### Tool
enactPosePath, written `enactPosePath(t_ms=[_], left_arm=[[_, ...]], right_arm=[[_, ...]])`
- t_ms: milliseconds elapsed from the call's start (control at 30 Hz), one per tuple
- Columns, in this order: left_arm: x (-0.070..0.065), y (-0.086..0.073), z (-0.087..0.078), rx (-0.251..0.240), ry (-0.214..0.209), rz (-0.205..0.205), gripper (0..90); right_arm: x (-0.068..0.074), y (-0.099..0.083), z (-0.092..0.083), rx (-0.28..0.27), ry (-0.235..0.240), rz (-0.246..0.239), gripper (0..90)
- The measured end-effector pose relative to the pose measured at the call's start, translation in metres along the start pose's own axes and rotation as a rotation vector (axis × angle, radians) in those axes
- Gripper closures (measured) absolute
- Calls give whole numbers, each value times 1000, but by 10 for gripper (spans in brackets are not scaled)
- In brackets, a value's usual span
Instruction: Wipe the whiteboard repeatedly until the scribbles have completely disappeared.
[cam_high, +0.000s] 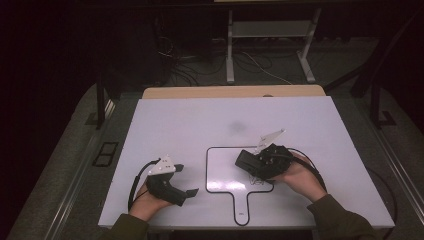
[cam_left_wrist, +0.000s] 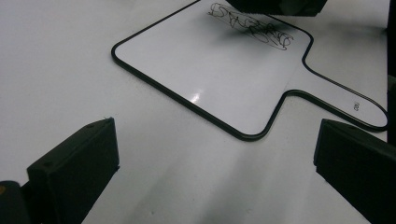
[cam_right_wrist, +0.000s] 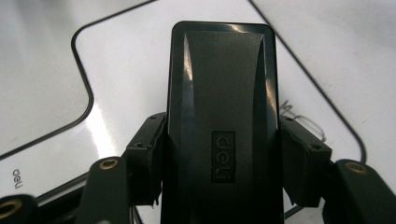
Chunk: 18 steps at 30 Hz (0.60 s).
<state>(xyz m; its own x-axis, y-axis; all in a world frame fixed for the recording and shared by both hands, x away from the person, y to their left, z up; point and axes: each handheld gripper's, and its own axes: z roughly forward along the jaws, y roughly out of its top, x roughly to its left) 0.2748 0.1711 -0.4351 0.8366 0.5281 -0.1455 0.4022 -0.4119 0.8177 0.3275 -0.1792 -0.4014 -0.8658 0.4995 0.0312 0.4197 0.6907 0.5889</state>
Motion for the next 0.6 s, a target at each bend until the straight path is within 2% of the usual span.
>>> enactPosePath(t_ms=[433,600], left_arm=[[0,0,1,-2,-1,-5,0],[0,0,1,-1,-2,-5,0]], right_arm=[[-25,11,-3,-20,-17,44,386],[-36,15,1,-18,-32,66,386]])
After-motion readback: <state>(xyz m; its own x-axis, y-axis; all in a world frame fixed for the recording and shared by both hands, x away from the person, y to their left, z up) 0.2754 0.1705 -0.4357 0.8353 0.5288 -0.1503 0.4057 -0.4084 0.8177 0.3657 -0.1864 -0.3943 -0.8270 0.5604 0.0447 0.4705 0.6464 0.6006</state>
